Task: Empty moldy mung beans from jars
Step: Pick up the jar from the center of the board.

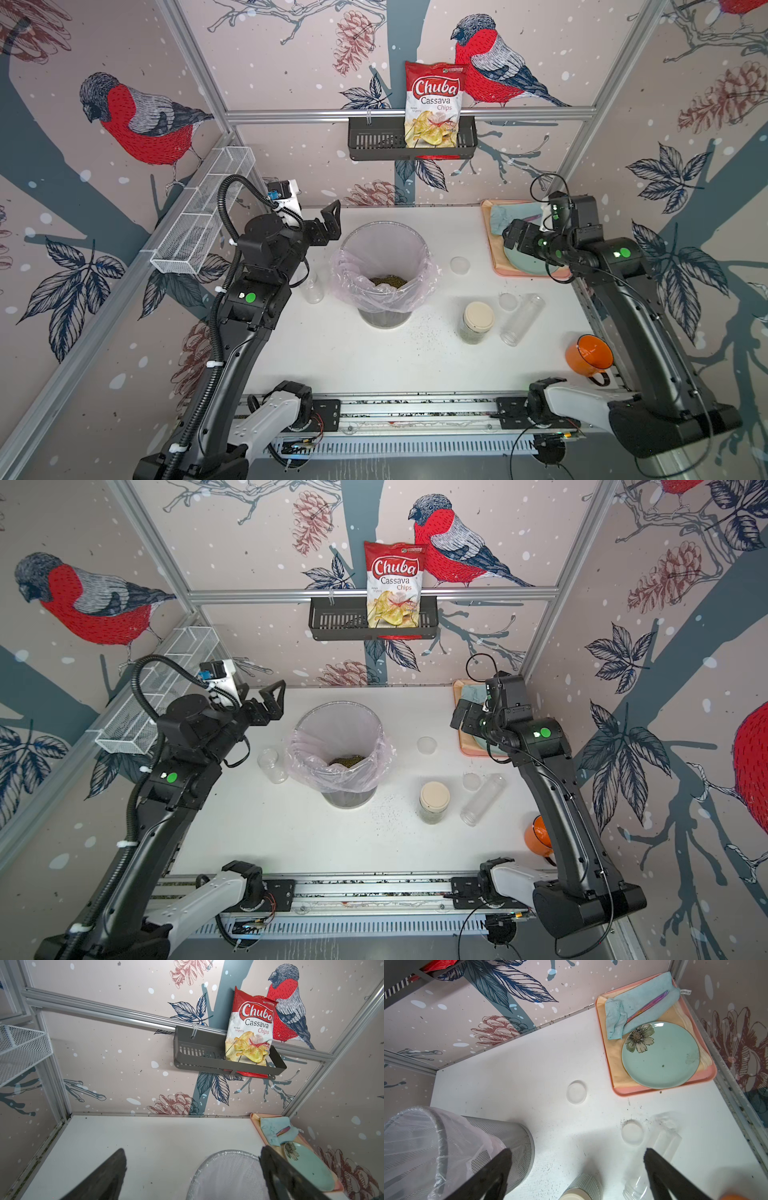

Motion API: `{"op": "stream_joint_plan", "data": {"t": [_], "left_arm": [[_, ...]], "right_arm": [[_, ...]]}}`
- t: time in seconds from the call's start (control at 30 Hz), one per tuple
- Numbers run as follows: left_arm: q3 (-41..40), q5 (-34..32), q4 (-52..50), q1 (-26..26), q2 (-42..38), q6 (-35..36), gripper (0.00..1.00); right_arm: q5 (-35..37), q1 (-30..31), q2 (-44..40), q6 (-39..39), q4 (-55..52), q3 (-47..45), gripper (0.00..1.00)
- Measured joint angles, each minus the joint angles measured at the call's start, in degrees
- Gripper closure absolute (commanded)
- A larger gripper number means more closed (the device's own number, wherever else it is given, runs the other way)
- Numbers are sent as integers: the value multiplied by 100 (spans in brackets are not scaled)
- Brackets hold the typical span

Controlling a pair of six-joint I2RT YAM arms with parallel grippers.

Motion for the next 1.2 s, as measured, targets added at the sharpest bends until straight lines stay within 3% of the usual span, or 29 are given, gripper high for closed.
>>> {"op": "stream_joint_plan", "data": {"t": [0.2,0.37,0.63,1.2], "left_arm": [[-820,35,619,-37,-415,348,2],[-1040,315,949,-42,-420,518,2],[-1539,468,1440,-44,-595,660,2],[-1912,291,1703,-44,-785,715,2]], "right_arm": [[380,13,4,2,33,-155,1],[601,24,-11,2,44,-238,0],[446,90,107,-42,0,81,1],[267,1541,887,140,-925,28,1]]}}
